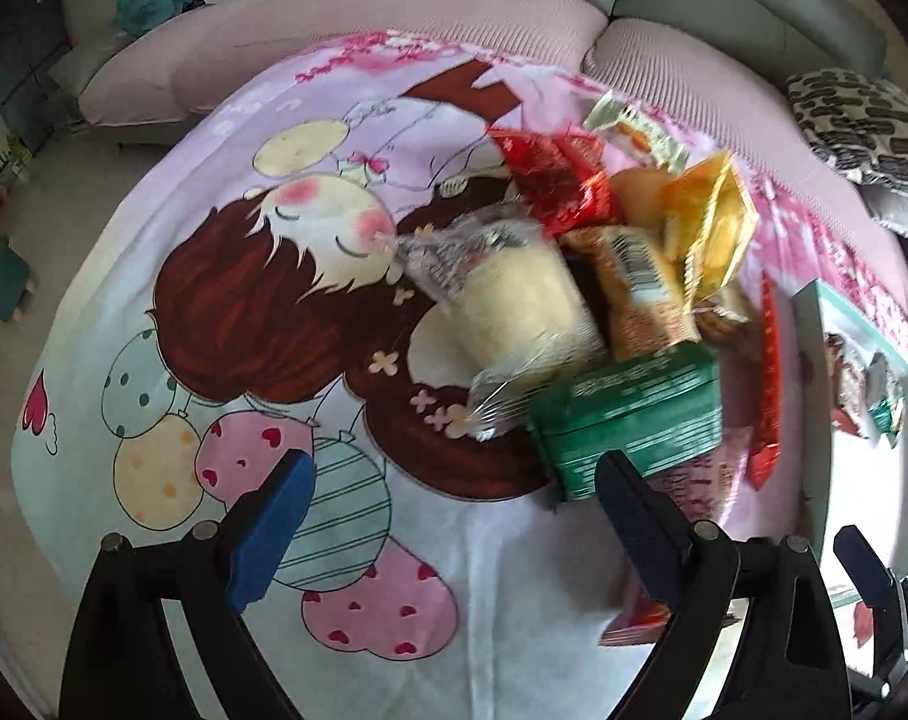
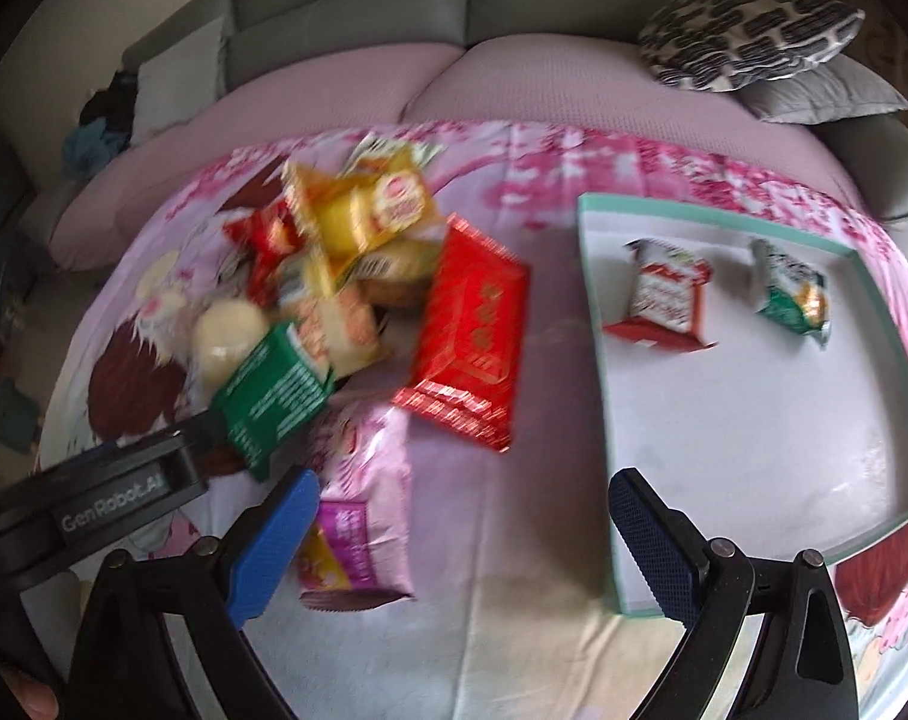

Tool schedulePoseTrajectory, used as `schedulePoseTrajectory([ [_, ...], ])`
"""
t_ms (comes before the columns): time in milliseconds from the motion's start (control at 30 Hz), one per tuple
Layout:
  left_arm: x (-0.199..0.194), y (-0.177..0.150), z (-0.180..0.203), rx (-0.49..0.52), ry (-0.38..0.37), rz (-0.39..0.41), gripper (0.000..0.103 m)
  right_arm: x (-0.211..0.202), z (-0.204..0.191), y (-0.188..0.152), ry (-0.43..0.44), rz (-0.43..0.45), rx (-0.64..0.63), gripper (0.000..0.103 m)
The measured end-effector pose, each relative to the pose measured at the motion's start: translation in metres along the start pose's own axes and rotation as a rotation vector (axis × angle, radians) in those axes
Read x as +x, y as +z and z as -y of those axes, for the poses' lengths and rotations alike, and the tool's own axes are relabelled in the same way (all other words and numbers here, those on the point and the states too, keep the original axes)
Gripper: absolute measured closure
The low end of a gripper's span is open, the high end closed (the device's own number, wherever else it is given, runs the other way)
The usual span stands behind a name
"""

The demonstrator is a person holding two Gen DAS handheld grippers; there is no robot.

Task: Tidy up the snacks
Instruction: 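Move both tools back to the pile and reach for pink and green packs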

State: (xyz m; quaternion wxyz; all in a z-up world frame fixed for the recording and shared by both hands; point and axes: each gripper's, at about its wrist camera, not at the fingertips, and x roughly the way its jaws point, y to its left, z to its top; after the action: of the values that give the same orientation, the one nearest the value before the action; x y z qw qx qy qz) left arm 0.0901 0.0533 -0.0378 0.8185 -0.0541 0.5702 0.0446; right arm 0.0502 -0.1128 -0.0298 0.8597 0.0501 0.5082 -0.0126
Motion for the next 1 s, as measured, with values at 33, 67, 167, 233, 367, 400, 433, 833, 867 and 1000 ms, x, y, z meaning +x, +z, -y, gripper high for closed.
schedulePoseTrajectory([
  [33,0.003,0.000,-0.001,-0.001,0.001,-0.012,0.008,0.004,-0.004,-0.002,-0.001,-0.010,-0.013,0.004],
  [67,0.005,0.000,-0.003,-0.004,-0.001,-0.017,0.008,0.007,-0.007,-0.004,0.000,-0.017,-0.022,0.004],
  [167,0.009,0.000,-0.007,-0.018,-0.006,-0.030,0.008,0.017,-0.017,-0.009,0.006,-0.043,-0.050,0.004],
  [233,0.012,0.002,-0.009,-0.034,-0.013,-0.041,0.008,0.023,-0.023,-0.011,0.003,-0.054,-0.070,0.004],
  [367,0.015,0.006,-0.014,-0.045,-0.028,-0.047,0.008,0.035,-0.030,-0.014,0.014,-0.072,-0.091,0.006],
  [400,0.015,0.006,-0.014,-0.045,-0.029,-0.046,0.008,0.038,-0.031,-0.015,0.008,-0.078,-0.096,0.008],
  [433,0.015,0.007,-0.015,-0.044,-0.030,-0.045,0.008,0.041,-0.031,-0.016,-0.004,-0.080,-0.102,0.010],
  [833,0.015,0.009,-0.011,-0.059,-0.065,-0.047,0.008,0.040,-0.022,-0.014,-0.008,-0.056,-0.089,0.044],
  [867,0.014,0.009,-0.011,-0.061,-0.069,-0.048,0.008,0.039,-0.023,-0.013,-0.002,-0.053,-0.087,0.045],
  [1000,0.012,0.009,-0.012,-0.068,-0.077,-0.044,0.008,0.036,-0.026,-0.013,0.026,-0.045,-0.077,0.049],
])
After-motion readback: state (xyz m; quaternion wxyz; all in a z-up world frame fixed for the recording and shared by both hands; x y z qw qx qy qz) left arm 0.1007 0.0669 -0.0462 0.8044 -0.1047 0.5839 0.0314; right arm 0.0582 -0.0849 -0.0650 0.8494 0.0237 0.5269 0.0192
